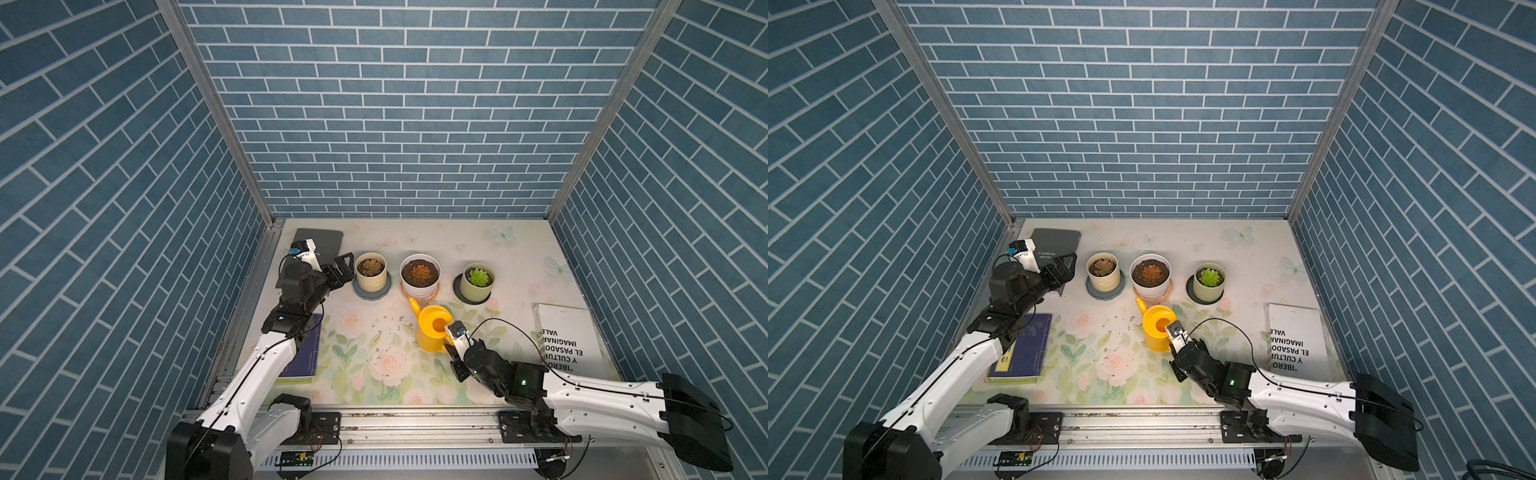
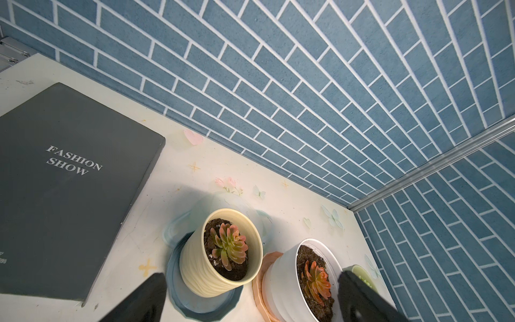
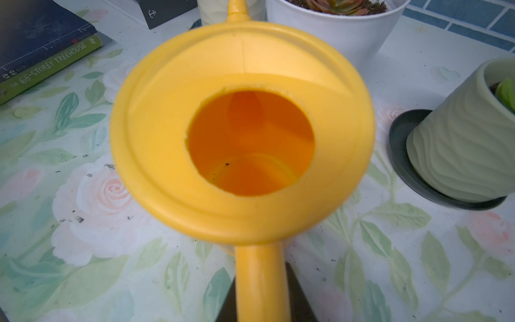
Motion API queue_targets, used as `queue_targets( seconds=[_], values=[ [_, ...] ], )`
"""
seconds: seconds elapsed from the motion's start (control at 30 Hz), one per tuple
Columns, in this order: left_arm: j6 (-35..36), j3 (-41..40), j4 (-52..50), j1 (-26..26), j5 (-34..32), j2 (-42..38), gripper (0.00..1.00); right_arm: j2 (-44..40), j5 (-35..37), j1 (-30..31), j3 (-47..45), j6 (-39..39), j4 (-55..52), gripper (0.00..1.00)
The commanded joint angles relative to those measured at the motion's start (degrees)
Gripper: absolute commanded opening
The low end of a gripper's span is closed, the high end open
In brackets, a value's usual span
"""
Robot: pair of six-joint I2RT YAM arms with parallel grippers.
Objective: Water the succulent around the soil edge
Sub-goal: Place the watering can at the center of the board.
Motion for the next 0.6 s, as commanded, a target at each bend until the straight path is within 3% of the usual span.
queue_targets(
  seconds=[0.0,0.23,0.37,0.57],
  values=[
    [0.81,0.55,-0.18,-0.09,-0.89,0.43,1.00,1.55,-0.73,0.41,1.98,0.46,0.44,0.08],
    [0.81,0.54,-0.45,-0.09,-1.78,1.03,1.00,0.24,-1.07,0.37,0.91,1.13,0.21,0.22],
    [0.81,1.12,-0.51,-0.09,-1.66,1.96,1.00,-1.76,-0.59,0.36,0.30,1.31,0.07,0.40],
    [0.72,1.84,-0.62,-0.18,-2.21,2.86,1.00,-5.41,0.08,0.37,-0.18,1.24,-2.02,0.57]
  ],
)
